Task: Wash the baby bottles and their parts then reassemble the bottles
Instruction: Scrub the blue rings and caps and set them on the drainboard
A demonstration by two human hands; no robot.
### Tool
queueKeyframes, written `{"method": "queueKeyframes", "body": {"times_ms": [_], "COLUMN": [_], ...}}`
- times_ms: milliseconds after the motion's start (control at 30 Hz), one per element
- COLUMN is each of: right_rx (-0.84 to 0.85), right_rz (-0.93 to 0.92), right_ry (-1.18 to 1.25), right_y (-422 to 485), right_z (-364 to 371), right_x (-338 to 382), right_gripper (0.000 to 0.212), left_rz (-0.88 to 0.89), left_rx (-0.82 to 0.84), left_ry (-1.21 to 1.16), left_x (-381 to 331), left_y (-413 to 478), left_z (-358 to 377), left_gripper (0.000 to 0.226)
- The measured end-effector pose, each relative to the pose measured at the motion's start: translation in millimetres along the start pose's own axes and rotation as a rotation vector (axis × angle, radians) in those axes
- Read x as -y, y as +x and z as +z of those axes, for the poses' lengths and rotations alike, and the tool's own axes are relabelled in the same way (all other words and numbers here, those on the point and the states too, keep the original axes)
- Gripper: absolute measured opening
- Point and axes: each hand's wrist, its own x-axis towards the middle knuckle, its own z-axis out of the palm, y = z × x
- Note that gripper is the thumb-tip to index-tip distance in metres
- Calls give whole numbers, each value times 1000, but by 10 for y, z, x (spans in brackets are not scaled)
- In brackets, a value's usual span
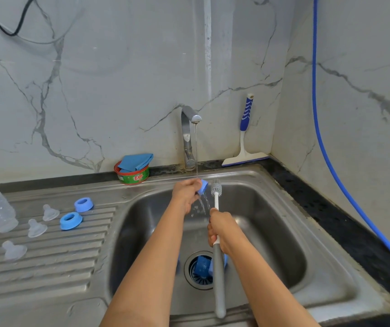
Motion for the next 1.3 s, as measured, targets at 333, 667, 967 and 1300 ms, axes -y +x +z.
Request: {"method": "queueKeyframes", "body": {"times_ms": [333,667,967,1300], "right_rx": [64,250,306,313], "right_rz": [14,50,-117,-141], "right_ry": [-146,-290,-518,-522], "right_y": [-50,-250,-468,-597], "right_z": [59,195,437,653], "right_x": [-33,-33,-85,16], "right_gripper": [24,32,27,25], "left_rz": [75,447,335,234], "left_rx": [4,-332,-458,-735], "left_ry": [281,468,717,712], "left_x": [67,-262,-358,-304], "left_y": [-67,-323,-800,-1332], "left_z": [-305,-708,-1444,-2460], "left_gripper": [22,32,32,28]}}
